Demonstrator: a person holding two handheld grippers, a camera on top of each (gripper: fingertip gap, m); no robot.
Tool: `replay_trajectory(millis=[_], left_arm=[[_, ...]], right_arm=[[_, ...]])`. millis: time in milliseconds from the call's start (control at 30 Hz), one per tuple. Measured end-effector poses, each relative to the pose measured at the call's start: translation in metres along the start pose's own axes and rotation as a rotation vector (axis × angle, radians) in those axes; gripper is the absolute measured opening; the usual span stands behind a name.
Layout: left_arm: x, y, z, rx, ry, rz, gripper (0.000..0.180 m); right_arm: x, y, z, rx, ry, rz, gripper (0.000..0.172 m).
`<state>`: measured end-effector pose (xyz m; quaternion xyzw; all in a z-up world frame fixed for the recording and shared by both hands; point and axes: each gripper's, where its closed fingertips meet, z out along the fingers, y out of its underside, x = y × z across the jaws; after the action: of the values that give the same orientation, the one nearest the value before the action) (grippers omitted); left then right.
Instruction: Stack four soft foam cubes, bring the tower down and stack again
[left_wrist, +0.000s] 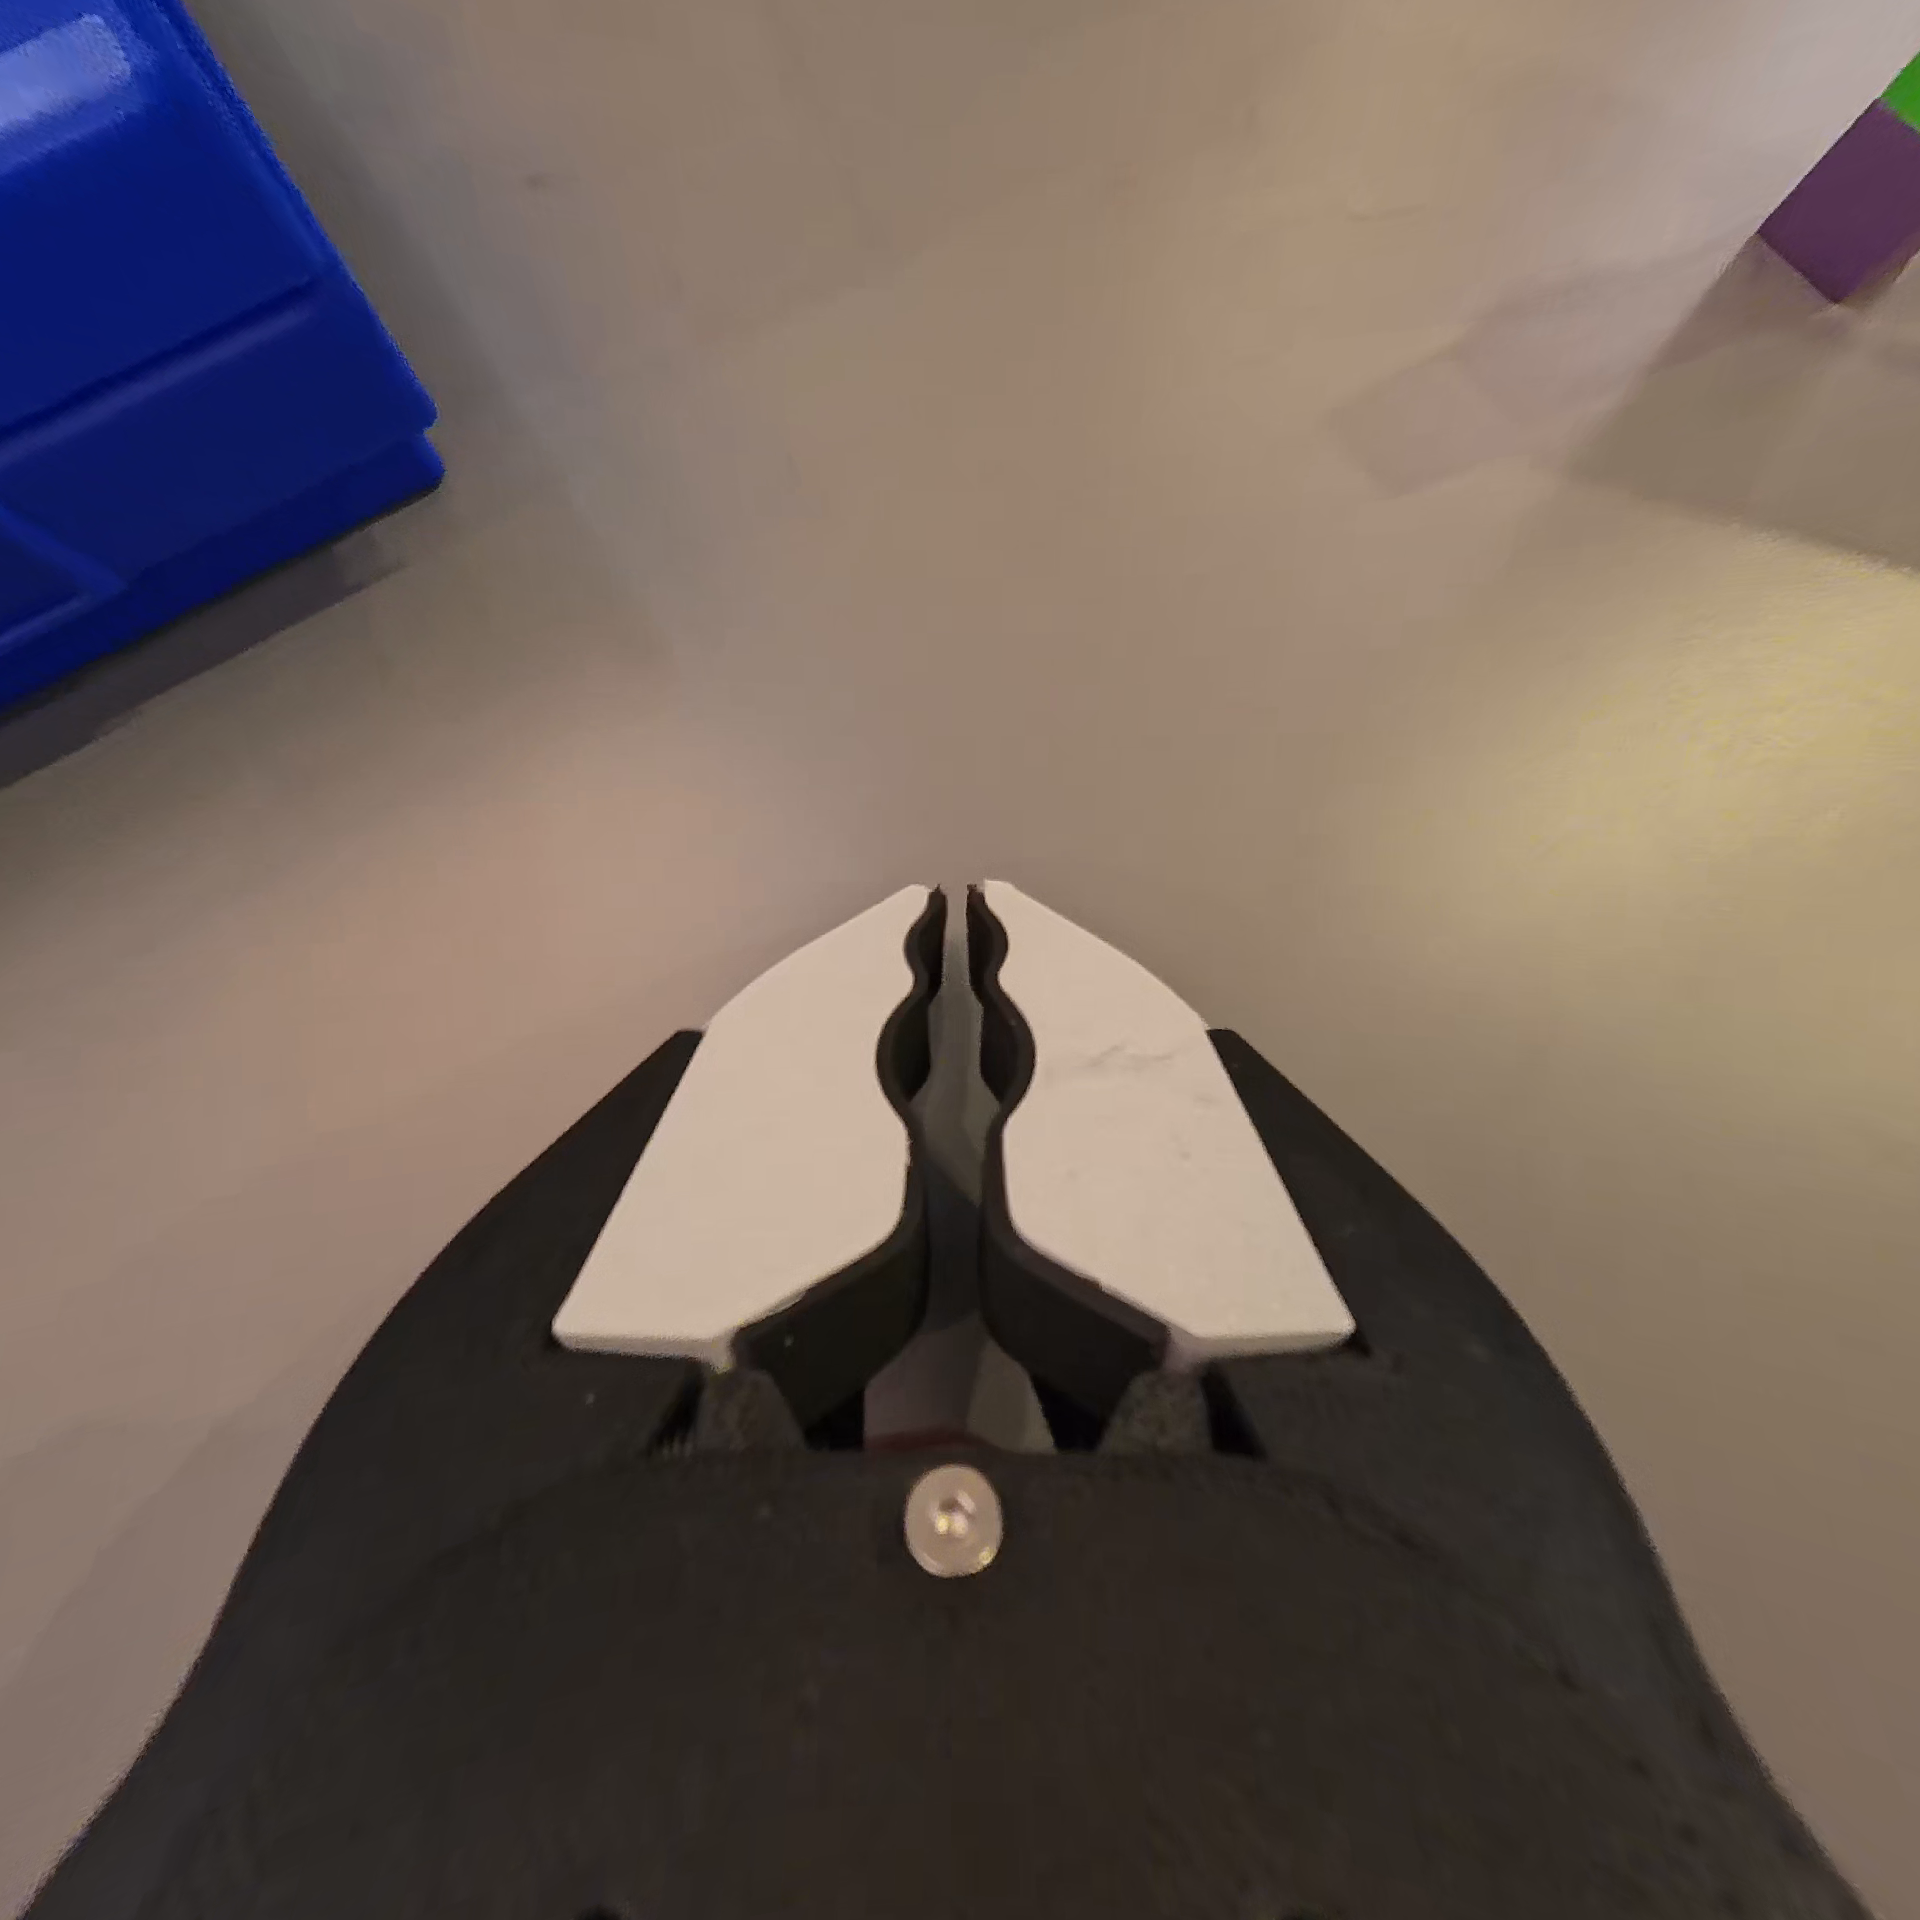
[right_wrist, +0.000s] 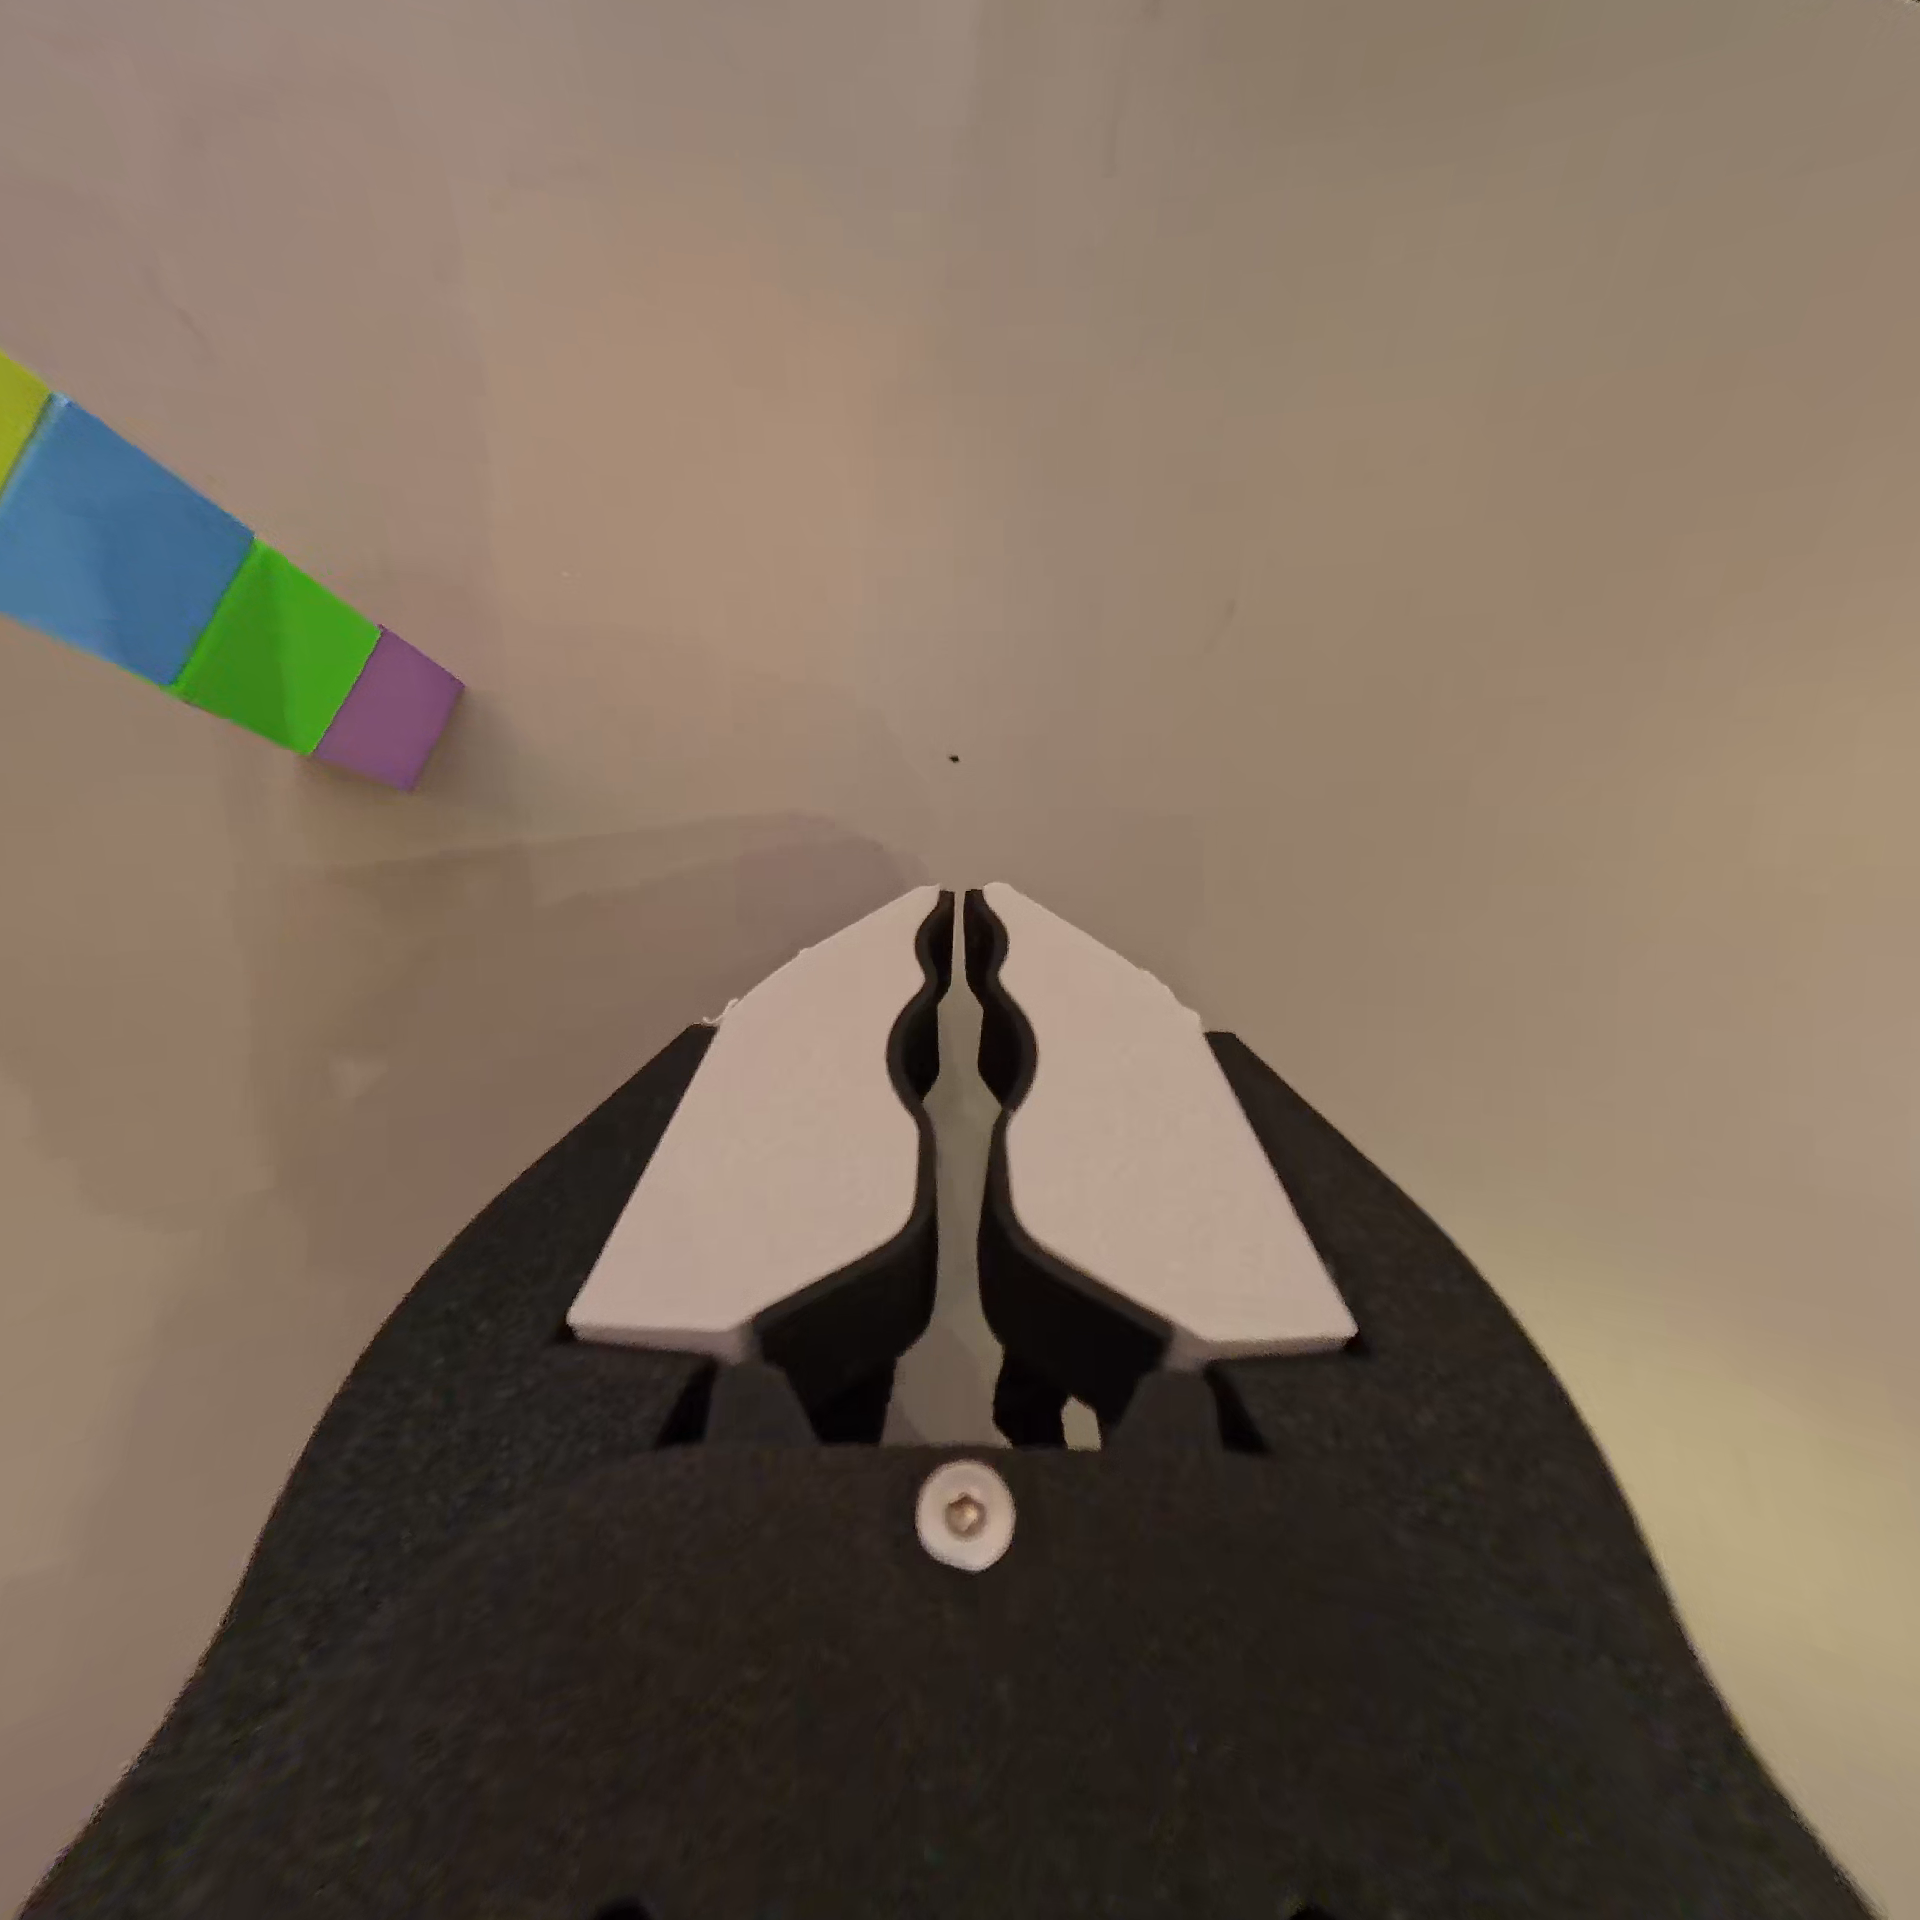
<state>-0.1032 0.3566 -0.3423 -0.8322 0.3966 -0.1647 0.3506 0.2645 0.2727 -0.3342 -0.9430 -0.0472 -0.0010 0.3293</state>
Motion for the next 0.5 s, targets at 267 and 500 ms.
replay_trajectory(millis=[267, 500], left_arm=[[-0.012, 0.005, -0.010, 0.000, -0.022, -0.039, 0.005], [-0.019, 0.001, -0.021, 0.031, -0.023, -0.084, 0.005]], right_arm=[[0.003, 0.002, 0.005, -0.033, 0.012, 0.044, 0.001], [-0.020, -0.003, 0.018, -0.100, -0.058, 0.122, 0.000]])
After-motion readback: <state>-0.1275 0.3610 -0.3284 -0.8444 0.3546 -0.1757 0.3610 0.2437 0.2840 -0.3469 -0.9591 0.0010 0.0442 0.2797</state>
